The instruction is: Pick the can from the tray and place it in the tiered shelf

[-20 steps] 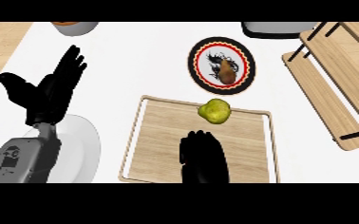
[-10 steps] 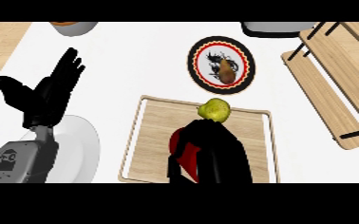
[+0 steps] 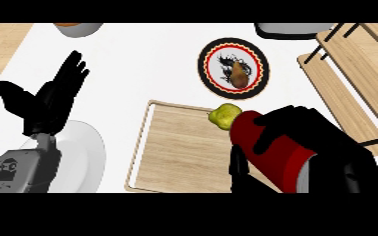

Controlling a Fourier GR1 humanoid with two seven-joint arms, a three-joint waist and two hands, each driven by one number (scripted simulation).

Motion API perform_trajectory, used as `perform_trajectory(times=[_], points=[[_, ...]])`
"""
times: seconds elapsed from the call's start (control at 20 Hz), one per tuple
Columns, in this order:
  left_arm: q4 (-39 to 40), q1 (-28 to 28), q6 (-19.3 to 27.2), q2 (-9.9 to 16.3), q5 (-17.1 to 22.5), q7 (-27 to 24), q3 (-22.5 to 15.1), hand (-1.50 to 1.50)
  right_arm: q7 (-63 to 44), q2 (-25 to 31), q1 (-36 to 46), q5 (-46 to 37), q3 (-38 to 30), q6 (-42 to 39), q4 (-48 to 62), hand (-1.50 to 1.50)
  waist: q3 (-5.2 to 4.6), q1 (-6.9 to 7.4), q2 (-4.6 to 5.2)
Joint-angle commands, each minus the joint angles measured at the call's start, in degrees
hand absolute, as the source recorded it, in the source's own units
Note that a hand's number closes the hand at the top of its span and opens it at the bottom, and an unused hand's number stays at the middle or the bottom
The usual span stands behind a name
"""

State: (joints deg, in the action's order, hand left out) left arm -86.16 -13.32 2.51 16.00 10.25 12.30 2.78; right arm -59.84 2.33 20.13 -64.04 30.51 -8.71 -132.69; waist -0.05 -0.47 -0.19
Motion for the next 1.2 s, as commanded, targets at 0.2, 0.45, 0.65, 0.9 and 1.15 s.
perform_trajectory(times=[0.2,0.45,0.65,0.9,1.15], points=[[3.6,-3.9,1.1,-0.5,-2.1,-0.3,0.3,0.00,-3.6,2.5,7.8,6.8,-20.6,-13.2,-3.0,1.50,0.02,-0.20,0.20],[0.2,-2.1,1.5,-1.9,-1.9,1.2,-0.5,0.00,0.4,7.1,5.8,13.0,-33.0,-18.1,-4.3,1.50,0.06,-0.21,0.07],[-0.2,0.8,-0.7,-0.6,-0.3,-1.2,1.8,0.00,5.4,10.0,5.8,23.6,-47.4,-18.1,-1.8,1.50,0.08,-0.08,0.00],[2.6,-0.4,-2.2,0.4,-0.2,-1.6,3.1,0.00,17.6,15.8,0.4,30.7,-60.8,-13.8,7.2,1.50,0.10,-0.11,0.13],[-2.7,1.6,-1.4,-1.4,-1.4,1.1,1.4,0.00,17.6,20.4,1.9,37.6,-66.1,-14.7,10.4,1.50,0.06,0.41,0.08]])
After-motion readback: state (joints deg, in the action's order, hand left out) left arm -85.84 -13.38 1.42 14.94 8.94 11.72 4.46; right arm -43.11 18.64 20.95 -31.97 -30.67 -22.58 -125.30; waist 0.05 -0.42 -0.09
